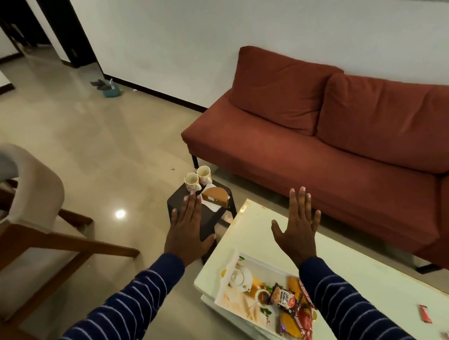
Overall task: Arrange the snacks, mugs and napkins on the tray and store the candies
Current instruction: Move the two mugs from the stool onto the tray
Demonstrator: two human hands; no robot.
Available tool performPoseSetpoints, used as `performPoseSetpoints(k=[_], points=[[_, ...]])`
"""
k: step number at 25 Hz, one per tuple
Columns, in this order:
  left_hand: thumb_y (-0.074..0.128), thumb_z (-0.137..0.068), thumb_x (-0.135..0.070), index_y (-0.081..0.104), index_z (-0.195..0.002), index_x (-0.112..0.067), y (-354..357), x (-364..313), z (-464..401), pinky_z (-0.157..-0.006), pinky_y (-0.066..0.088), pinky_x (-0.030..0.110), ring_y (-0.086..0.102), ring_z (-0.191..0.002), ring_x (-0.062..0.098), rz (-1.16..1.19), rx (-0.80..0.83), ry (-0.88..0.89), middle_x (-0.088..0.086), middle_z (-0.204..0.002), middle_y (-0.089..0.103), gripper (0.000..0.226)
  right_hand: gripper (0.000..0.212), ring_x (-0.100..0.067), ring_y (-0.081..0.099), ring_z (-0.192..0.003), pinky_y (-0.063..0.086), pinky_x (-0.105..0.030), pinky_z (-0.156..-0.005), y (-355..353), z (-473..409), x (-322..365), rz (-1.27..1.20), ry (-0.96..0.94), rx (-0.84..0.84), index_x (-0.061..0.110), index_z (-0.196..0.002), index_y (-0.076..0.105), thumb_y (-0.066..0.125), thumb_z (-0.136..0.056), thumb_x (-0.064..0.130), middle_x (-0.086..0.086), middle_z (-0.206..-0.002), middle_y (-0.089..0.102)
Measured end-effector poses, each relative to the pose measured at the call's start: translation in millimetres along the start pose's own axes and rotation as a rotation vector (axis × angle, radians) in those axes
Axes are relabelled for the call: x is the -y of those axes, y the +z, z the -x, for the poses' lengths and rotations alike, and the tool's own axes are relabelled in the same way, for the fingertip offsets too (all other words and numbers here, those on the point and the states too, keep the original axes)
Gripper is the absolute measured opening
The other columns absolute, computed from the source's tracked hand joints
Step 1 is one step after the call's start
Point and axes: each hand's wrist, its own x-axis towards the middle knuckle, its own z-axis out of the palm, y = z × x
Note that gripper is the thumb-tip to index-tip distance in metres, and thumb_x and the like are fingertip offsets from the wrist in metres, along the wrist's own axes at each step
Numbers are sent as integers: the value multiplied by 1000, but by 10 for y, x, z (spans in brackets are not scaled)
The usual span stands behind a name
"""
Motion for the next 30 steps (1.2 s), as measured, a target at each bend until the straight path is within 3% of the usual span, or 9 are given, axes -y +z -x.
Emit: performPoseSetpoints(k=[5,13,17,20,23,26,28,30], points=[[61,-81,-59,-5,-156,-14,-45,199,-301,-116,-1,44,-12,-149,23,-45,-14,2,2,-161,-17,110,92,-16,-18,-152,-8,-50,-120,293,-341,361,-47,-75,60,25,-159,0,59,-90,42,5,-165,-18],[56,-85,-59,-8,-155,-16,101,1049,-1224,-117,3,47,-10,-150,25,-50,65,-1,4,-163,-13,104,85,-17,-12,-153,3,-51,-123,1031,-1219,877,-65,-103,103,23,-159,5,56,-93,39,1,-167,-9],[57,-86,-58,-7,-156,-15,505,1824,-1910,-121,10,50,-8,-151,24,14,200,9,5,-164,-8,103,82,-21,-4,-155,5,-50,-121,1780,-1753,1246,-27,-76,180,22,-158,9,57,-93,35,-2,-168,-1],[58,-86,-55,-4,-156,-13,867,2402,-2499,-121,13,50,-6,-151,23,74,311,16,5,-165,-5,103,79,-25,11,-154,15,-48,-121,2406,-2193,1510,-25,-44,276,20,-157,15,58,-91,31,-5,-167,11],[62,-88,-49,2,-156,-11,1280,2862,-3072,-120,15,50,2,-152,25,149,392,5,7,-165,1,99,63,-26,36,-141,32,-41,-116,3033,-2558,1650,-135,46,400,15,-150,34,59,-94,26,-8,-155,38],[68,-86,-43,7,-156,-10,1742,3219,-3600,-119,18,45,12,-150,27,285,471,-54,10,-164,9,99,33,-29,56,-119,45,-44,-106,3636,-2861,1726,-206,137,499,5,-127,60,57,-96,17,-14,-129,62],[74,-84,-36,9,-156,-8,2036,3372,-3861,-118,21,38,18,-149,27,389,511,-81,13,-163,14,101,23,-29,62,-96,50,-38,-89,3990,-2999,1750,-174,156,486,-1,-110,68,56,-96,13,-20,-109,68],[78,-81,-30,10,-156,-8,2320,3423,-4092,-117,24,36,22,-147,28,444,556,-76,13,-162,17,103,23,-30,62,-90,49,-36,-82,4259,-3110,1742,-166,194,508,-1,-111,69,56,-98,12,-21,-104,69]])
